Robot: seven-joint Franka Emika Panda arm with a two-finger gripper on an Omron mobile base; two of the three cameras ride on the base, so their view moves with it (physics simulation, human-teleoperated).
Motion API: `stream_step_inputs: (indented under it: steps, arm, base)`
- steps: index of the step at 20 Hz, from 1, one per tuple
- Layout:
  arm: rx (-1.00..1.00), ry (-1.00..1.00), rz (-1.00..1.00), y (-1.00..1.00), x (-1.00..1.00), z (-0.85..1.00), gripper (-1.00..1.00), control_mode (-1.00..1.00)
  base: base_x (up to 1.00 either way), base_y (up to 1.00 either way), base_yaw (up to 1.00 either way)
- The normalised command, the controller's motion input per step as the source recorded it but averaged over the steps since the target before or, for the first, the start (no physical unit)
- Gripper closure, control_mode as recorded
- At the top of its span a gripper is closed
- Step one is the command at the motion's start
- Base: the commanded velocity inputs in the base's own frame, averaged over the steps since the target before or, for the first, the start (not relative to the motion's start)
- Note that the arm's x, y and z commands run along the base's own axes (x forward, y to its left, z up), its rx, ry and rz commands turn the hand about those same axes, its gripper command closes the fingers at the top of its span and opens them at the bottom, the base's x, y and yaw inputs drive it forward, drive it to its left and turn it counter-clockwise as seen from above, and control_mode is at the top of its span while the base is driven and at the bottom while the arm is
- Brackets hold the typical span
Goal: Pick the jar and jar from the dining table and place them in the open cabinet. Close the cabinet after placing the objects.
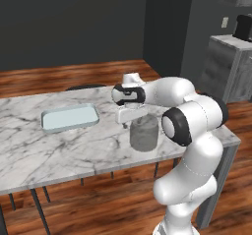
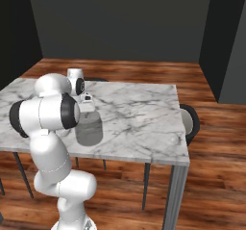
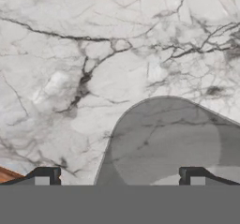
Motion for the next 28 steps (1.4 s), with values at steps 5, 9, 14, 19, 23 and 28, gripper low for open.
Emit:
stream_step_inputs:
  steps: [5, 9, 14, 19, 23, 28]
  arm:
    - [0.0, 0.0, 0.0, 0.0, 0.0, -0.2, -1.0, -1.0]
    - [0.0, 0.0, 0.0, 0.0, -0.01, -0.19, -1.0, -1.0]
    - [0.0, -0.02, 0.0, 0.0, -0.15, -0.1, -1.0, -1.0]
    - [0.0, -0.04, 0.0, 0.0, -0.29, -0.11, 1.0, -1.0]
    - [0.0, -0.02, 0.0, 0.0, -0.26, -0.13, 1.0, -1.0]
    - [0.0, 0.0, 0.0, 0.0, -0.02, -0.04, 1.0, -1.0]
  base:
    - [0.0, 0.0, 0.0]
    - [0.0, 0.0, 0.0]
    - [0.0, 0.0, 0.0]
    - [0.0, 0.0, 0.0]
    - [0.0, 0.0, 0.0]
    - [0.0, 0.0, 0.0]
